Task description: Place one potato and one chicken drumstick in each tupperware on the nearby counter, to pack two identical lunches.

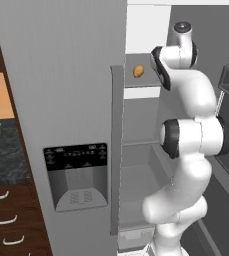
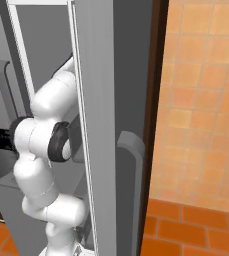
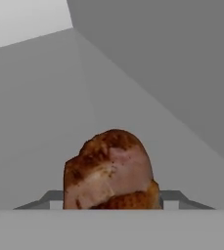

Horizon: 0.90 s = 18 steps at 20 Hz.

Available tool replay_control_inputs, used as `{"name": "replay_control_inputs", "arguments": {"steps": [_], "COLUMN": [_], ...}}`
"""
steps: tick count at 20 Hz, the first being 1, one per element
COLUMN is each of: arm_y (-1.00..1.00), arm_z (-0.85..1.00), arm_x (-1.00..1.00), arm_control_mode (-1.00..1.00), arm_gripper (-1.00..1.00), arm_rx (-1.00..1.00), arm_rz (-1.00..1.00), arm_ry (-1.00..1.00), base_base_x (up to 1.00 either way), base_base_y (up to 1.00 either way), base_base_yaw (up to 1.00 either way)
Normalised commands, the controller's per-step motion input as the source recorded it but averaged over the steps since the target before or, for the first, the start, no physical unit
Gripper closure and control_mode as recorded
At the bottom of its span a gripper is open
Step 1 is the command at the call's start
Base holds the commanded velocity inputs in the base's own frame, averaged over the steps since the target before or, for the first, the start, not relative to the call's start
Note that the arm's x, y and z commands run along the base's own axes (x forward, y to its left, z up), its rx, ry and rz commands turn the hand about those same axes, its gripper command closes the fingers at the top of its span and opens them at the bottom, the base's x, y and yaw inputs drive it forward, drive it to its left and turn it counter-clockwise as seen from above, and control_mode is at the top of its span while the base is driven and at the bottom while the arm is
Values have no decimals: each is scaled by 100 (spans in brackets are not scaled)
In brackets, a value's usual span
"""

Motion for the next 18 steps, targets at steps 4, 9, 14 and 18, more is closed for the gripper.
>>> {"name": "replay_control_inputs", "arguments": {"steps": [4, 9, 14, 18], "arm_y": [63, 31, 28, 31], "arm_z": [3, -6, -12, -46], "arm_x": [-100, -100, -100, -100], "arm_control_mode": [-100, -100, -100, -100], "arm_gripper": [100, 100, 100, 100], "arm_rx": [-11, 0, 0, 0], "arm_rz": [1, 4, 6, 6], "arm_ry": [1, 0, 0, 0], "base_base_x": [0, 0, 0, 0], "base_base_y": [0, 0, 0, 0], "base_base_yaw": [0, 0, 0, 0]}}
